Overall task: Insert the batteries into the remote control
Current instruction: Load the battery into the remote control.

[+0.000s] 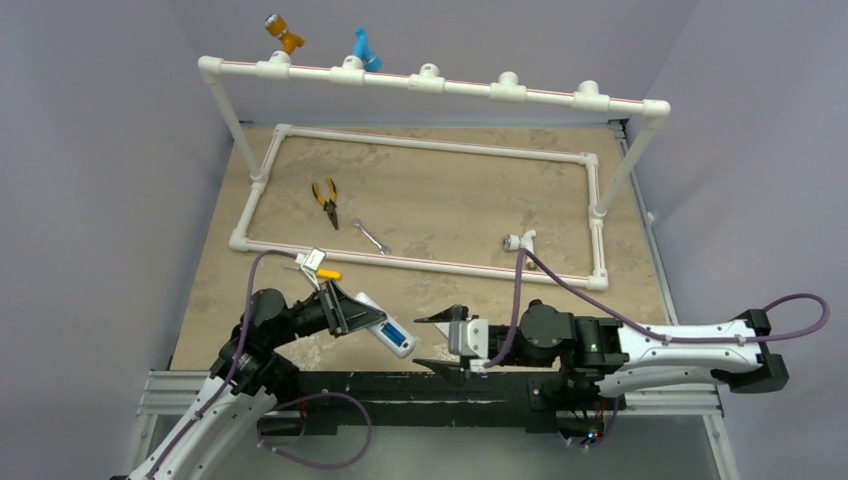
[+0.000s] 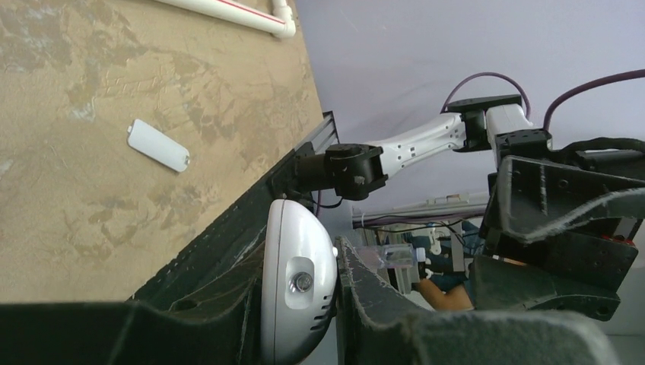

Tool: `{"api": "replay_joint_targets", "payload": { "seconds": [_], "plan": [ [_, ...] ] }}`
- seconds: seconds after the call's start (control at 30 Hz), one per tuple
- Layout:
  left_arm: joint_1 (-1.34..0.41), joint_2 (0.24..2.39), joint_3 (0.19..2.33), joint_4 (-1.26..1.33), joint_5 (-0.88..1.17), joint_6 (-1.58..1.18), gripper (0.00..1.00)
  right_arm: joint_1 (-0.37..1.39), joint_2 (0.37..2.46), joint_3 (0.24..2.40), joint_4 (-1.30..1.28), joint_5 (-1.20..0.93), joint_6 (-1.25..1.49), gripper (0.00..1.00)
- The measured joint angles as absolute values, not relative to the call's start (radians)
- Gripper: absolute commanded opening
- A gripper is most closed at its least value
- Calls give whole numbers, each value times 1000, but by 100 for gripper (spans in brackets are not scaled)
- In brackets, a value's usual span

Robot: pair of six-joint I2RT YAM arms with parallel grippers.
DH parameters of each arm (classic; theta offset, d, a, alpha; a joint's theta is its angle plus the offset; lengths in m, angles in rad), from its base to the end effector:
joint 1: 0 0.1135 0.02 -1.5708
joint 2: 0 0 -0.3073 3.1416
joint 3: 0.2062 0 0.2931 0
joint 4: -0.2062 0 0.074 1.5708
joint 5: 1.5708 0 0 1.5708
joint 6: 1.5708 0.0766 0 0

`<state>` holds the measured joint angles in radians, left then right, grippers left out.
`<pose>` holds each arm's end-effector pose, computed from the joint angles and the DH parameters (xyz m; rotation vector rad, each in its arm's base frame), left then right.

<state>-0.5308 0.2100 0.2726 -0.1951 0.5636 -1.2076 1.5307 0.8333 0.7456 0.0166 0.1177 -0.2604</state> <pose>0.0996 -0.1059 0.2371 -0.1829 2.0231 -1.6848 0.0192 0.2535 0.3649 -1.2779 1.1438 0.8650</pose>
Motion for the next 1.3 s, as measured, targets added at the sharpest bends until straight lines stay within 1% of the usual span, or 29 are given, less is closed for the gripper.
{"api": "replay_joint_targets", "payload": {
  "seconds": [0.1, 0.2, 0.37, 0.43, 0.53, 0.6, 0.7, 0.77, 0.83, 0.93, 0.97, 1.03, 1.13, 1.3],
  "plan": [
    [-543, 218, 252, -186, 583, -1202, 0, 1530, 762, 745, -49, 11, -366, 56],
    [-582, 221, 237, -173, 590, -1193, 0, 1518, 720, 746, -100, -41, -448, 56],
    [-717, 275, 218, -121, 555, -1190, 0, 1492, 748, 752, -173, -54, -527, 53],
    [-767, 316, 213, -93, 538, -1188, 0, 1463, 779, 752, -178, -101, -537, 52],
    [-802, 365, 211, -52, 521, -1187, 0, 1364, 791, 724, -159, -223, -527, 51],
    [-807, 380, 210, -32, 510, -1186, 0, 1263, 773, 696, -132, -325, -503, 50],
    [-809, 390, 210, -4, 496, -1185, 0, 1150, 757, 677, -76, -477, -453, 46],
    [-809, 398, 210, 6, 492, -1185, 0, 1120, 768, 677, -27, -583, -416, 45],
    [-810, 405, 210, 12, 488, -1185, 0, 1097, 800, 677, 17, -679, -377, 47],
    [-813, 406, 210, 14, 485, -1185, 0, 1068, 873, 685, 46, -780, -323, 46],
    [-813, 405, 210, 14, 483, -1185, 0, 1061, 902, 693, 49, -796, -308, 45],
    [-813, 402, 210, 14, 477, -1185, 0, 1052, 978, 712, 52, -819, -267, 40],
    [-813, 393, 210, 14, 472, -1186, 0, 1046, 1036, 715, 69, -819, -209, 39],
    [-813, 388, 210, 15, 467, -1186, 0, 1046, 1004, 710, 91, -801, -221, 39]
  ]
}}
